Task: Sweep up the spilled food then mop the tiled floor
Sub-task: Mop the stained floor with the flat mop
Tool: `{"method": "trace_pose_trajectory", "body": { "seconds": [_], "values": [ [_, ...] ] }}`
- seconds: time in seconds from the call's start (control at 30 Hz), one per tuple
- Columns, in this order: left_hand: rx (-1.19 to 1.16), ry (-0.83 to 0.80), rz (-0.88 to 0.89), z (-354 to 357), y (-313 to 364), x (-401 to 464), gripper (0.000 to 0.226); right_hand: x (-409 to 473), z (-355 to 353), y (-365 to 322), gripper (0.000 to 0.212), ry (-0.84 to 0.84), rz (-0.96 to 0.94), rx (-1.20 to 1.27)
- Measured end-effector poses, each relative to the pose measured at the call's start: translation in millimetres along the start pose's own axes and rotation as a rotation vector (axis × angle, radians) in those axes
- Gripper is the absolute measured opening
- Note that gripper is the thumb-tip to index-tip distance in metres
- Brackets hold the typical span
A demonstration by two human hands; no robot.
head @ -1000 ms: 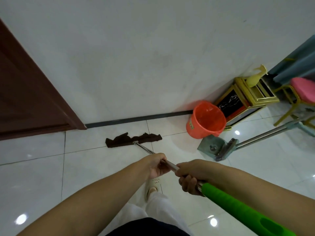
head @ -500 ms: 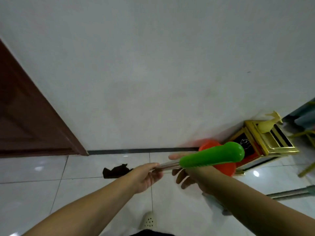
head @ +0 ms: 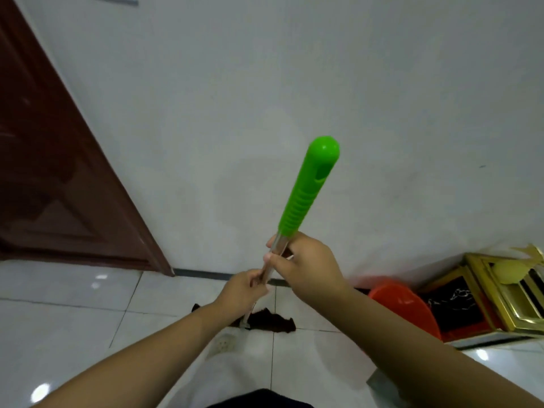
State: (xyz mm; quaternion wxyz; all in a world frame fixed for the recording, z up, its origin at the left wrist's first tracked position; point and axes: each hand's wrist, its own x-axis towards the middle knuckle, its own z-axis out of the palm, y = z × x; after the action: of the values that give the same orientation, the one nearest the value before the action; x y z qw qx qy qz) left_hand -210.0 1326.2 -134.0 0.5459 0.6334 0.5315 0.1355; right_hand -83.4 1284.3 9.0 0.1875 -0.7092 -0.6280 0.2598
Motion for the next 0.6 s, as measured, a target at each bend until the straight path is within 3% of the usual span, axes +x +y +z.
{"method": "trace_pose_trajectory", "body": {
  "seconds": [0.1, 0.17, 0.23, 0.3, 0.4, 0.6],
  "values": [
    [0.186, 0.027, 0.200, -23, 2, 19, 0.021, 18, -11, -12, 0.025, 0.048, -0.046, -0.034],
    [0.290, 0.026, 0.256, -41, 10, 29, 0.003, 31, -19, -22, 0.025, 0.077, -0.067, -0.055],
    [0.419, 0.005, 0.306, -59, 18, 40, 0.030, 46, -27, -34, 0.025, 0.100, -0.069, -0.063],
    [0.437, 0.015, 0.322, -76, 29, 51, 0.042, 66, -34, -45, 0.023, 0.131, -0.077, -0.051],
    [0.365, 0.063, 0.326, -95, 41, 68, 0.024, 99, -38, -59, 0.019, 0.186, -0.085, -0.034],
    [0.316, 0.125, 0.190, -117, 24, 114, 0.026, 161, -7, -66, 0.023, 0.155, -0.014, -0.010]
  ]
}}
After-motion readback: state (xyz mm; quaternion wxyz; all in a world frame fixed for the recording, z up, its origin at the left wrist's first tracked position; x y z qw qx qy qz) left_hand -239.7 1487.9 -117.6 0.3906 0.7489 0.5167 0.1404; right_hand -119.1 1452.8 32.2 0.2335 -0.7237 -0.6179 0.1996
